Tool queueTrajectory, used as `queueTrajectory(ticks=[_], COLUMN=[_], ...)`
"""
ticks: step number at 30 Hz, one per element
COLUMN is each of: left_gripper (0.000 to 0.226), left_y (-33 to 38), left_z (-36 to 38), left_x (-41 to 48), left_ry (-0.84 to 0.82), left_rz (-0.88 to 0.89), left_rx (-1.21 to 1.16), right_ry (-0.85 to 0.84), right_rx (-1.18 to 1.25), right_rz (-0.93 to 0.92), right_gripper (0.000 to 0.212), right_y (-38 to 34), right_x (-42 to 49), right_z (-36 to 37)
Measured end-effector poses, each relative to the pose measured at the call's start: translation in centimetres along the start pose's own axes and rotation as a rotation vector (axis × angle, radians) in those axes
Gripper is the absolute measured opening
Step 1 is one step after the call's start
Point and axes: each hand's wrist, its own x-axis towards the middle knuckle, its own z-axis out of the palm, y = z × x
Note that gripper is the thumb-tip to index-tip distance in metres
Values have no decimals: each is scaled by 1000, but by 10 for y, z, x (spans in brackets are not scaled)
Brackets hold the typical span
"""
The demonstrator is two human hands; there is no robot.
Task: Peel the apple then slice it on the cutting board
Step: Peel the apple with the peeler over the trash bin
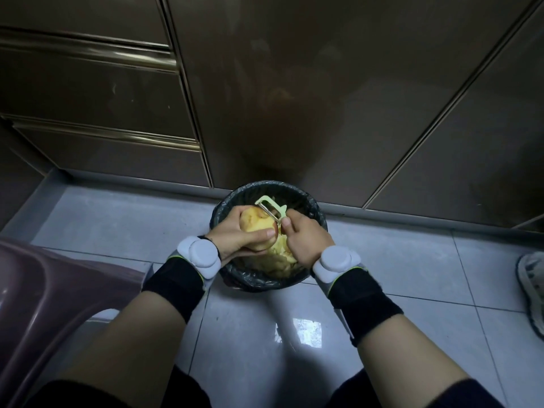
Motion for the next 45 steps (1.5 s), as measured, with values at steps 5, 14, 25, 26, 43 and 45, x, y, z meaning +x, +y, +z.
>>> queueTrajectory(ticks=[5,14,25,26,43,45], left_gripper=[95,98,94,95,94,92], left_y=[-6,-8,-10,-9,-9,-9], left_z=[-9,-11,-14,-16,-11,-13], left_x=[5,9,7,7,9,9], left_ry=[139,177,181,197,171,173], left_rz=[74,83,122,128,86,73], left_rx=[354,559,568,543,344,343], right_ry=[19,49,-174,-151,35,51], right_rx=[-96,-284,-222,-218,-256,-233], right_rz=[-54,-158,262,253,-133,-66], right_gripper=[19,21,29,29,20,20], right_y=[2,-10,9,9,-15,-15], right_x=[-2,-6,6,7,-9,-7], right_z=[-5,-5,4,3,-8,-6])
